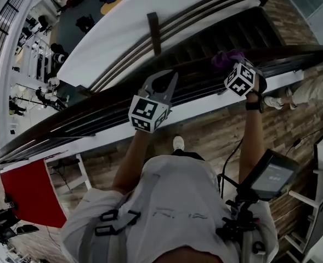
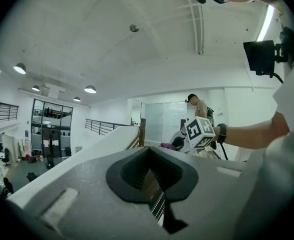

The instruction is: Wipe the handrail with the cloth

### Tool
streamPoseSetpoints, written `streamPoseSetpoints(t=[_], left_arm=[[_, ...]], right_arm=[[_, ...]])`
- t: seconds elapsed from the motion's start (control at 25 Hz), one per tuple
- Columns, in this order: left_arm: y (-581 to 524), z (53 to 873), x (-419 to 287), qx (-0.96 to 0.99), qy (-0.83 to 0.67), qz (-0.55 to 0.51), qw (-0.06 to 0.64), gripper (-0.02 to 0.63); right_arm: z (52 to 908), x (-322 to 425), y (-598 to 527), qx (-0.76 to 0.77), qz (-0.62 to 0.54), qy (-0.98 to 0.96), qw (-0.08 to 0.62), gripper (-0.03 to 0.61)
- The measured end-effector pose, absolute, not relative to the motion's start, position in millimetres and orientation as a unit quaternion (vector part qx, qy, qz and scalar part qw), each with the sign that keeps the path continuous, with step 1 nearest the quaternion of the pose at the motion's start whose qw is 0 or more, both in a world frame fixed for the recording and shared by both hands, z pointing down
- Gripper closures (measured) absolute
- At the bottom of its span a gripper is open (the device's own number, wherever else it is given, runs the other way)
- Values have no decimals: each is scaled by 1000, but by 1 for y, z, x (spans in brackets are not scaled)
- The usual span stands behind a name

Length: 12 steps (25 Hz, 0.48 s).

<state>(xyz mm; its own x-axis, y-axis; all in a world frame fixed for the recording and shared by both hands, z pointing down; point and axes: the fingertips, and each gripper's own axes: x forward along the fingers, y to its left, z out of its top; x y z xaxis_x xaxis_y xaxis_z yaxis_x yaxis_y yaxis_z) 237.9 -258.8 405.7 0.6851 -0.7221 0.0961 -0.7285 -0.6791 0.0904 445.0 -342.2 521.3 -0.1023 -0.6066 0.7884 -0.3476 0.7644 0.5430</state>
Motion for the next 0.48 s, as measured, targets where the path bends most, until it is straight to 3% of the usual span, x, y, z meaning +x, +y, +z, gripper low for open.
streamPoseSetpoints(t=[0.48], left_arm=[[-258, 407, 259, 915, -397, 37, 60, 615]], right_arm=[[501, 562, -406, 482, -19, -740, 468, 514]])
